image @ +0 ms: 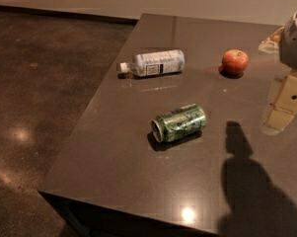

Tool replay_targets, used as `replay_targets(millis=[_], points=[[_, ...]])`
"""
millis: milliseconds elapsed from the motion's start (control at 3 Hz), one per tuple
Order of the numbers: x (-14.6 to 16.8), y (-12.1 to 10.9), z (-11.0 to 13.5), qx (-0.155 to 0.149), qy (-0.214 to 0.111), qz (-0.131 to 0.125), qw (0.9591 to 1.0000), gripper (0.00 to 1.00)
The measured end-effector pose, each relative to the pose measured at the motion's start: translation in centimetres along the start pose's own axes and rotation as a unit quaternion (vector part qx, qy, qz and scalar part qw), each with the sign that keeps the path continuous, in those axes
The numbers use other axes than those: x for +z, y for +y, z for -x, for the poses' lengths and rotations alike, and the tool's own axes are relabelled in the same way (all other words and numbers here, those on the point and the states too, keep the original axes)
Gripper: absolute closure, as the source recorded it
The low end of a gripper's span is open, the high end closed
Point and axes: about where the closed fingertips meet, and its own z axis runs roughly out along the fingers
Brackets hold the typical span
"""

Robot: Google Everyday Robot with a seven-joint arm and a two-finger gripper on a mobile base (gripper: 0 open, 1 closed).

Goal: Place green can upright

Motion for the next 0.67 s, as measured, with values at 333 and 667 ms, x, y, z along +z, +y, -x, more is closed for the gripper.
replay_targets(millis=[333,667], points=[[-0.1,0.0,0.1,-0.002,0.000,-0.002,1.0000,0.00],[0.7,-0.3,1.5,-0.032,-0.007,0.007,0.9994,0.00]])
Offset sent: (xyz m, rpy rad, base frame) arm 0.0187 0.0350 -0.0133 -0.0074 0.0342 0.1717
